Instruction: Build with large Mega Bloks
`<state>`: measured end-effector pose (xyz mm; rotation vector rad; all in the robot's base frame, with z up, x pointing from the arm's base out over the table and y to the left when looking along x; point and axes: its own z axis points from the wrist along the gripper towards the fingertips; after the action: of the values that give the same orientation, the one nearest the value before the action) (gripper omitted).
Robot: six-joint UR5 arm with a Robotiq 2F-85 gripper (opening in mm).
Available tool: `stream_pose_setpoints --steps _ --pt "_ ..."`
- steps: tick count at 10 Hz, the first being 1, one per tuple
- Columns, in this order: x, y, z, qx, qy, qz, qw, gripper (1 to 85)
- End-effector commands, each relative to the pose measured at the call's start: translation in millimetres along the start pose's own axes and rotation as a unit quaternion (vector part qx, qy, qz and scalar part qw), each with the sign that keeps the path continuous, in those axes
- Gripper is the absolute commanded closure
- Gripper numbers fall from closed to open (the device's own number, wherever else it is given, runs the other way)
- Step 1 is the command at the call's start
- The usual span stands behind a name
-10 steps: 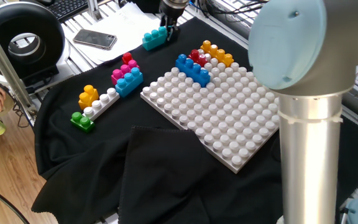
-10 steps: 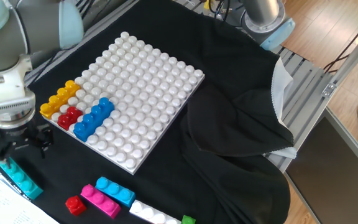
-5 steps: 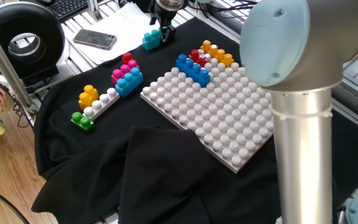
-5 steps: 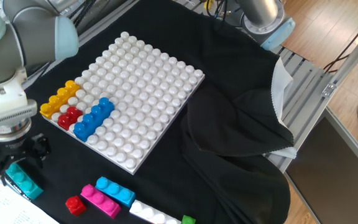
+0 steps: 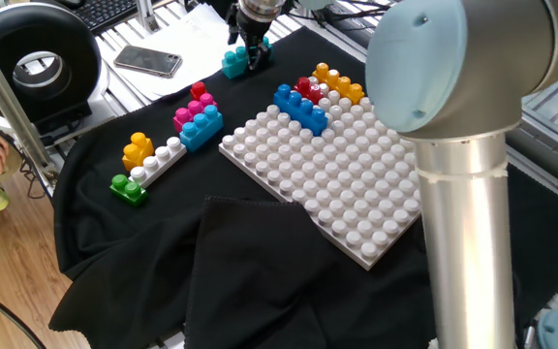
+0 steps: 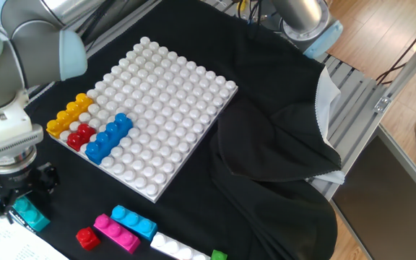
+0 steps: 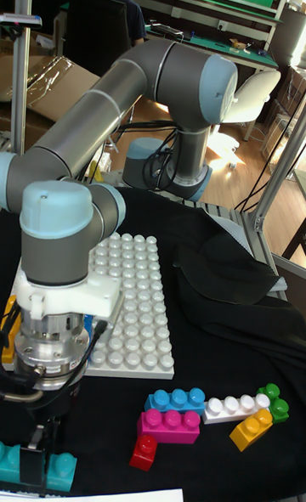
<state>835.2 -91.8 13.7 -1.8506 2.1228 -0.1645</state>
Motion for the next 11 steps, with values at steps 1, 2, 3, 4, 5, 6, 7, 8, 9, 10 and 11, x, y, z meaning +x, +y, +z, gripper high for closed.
stream_pose_setpoints --steps 1,2,3,4,5,6,7,8,9,10,11 --pt "-1.9 10.6 6.6 -0.025 -0.009 0.027 0.9993 16.0" --pt "-3.2 14.3 6.0 -0.032 -0.010 0.052 0.9981 29.3" --pt "-5.0 17.8 5.1 -0.039 -0.012 0.075 0.9964 46.3" --pt "-5.1 21.2 0.0 -0.044 -0.010 0.096 0.9944 58.0" --pt "1.8 22.0 -11.2 -0.040 0.010 0.113 0.9927 69.3" --pt "10.2 24.3 -26.9 -0.034 0.038 0.138 0.9891 75.3" --pt "12.0 29.8 -39.3 -0.035 0.051 0.166 0.9841 84.3" --pt "14.6 36.9 -49.4 -0.039 0.060 0.192 0.9788 84.3" --pt "15.4 45.3 -58.1 -0.045 0.067 0.219 0.9723 84.3" --pt "18.2 51.5 -67.6 -0.045 0.076 0.245 0.9656 84.3" --pt "19.4 61.2 -78.7 -0.048 0.084 0.288 0.9527 84.3"
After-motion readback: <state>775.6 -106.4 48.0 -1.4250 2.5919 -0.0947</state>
